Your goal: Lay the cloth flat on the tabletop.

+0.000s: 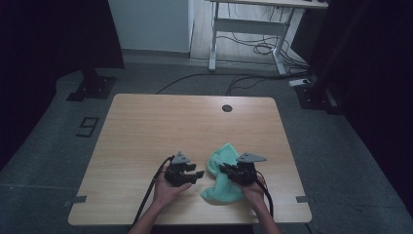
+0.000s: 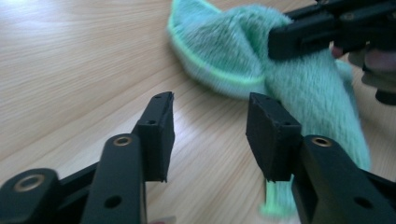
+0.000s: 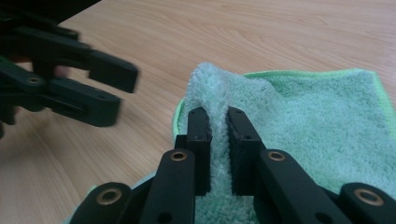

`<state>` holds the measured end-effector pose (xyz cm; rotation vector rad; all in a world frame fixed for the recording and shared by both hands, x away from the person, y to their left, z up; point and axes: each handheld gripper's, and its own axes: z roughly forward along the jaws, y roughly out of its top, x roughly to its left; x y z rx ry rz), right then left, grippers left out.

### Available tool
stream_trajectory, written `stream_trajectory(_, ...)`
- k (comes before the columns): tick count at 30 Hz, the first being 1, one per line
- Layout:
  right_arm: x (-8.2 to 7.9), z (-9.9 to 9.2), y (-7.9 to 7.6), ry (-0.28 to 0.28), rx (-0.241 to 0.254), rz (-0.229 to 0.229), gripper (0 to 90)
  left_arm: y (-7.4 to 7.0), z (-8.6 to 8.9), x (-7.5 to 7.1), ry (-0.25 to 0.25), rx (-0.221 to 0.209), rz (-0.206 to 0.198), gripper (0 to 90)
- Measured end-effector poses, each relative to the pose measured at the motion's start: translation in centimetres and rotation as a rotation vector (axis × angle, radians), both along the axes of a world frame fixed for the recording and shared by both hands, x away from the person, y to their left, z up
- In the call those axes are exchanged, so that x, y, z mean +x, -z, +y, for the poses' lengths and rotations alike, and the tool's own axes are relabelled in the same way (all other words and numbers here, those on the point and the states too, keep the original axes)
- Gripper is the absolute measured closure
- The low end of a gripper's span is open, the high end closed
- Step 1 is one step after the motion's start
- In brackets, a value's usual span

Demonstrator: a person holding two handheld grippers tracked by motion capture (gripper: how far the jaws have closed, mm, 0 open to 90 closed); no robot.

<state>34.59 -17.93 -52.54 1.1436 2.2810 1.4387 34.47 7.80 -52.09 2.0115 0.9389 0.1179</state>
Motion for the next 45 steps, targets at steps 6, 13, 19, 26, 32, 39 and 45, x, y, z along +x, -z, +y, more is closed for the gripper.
stream_trajectory(6,-0.2,0.7,0.1,-0.023,-0.003,-0.020,81.3,0.6,-0.6,1.2,-0.001,-0.022,0.032,46.7)
stream_trajectory(13,-0.5,1.0,0.0,-0.050,0.017,-0.018,81.4,1.6,-0.9,1.8,0.019,-0.047,0.060,52.5)
stream_trajectory(19,-0.6,1.1,0.0,-0.053,-0.001,-0.019,81.3,2.0,-1.3,1.9,0.027,-0.015,0.047,78.1)
stream_trajectory(26,-0.7,0.9,-0.1,-0.028,-0.051,-0.030,77.3,1.0,-0.2,1.7,0.027,-0.009,0.036,85.0)
stream_trajectory(32,-0.7,0.3,0.1,-0.011,-0.048,-0.012,65.3,-0.7,1.3,2.0,0.037,0.000,0.024,85.5)
stream_trajectory(39,-0.6,0.5,0.5,-0.018,-0.085,0.003,53.7,-1.4,2.3,2.8,0.063,0.030,0.030,85.4)
stream_trajectory(45,-0.4,0.1,0.8,0.035,-0.099,0.012,49.4,-1.2,3.4,4.2,0.045,0.023,0.085,85.4)
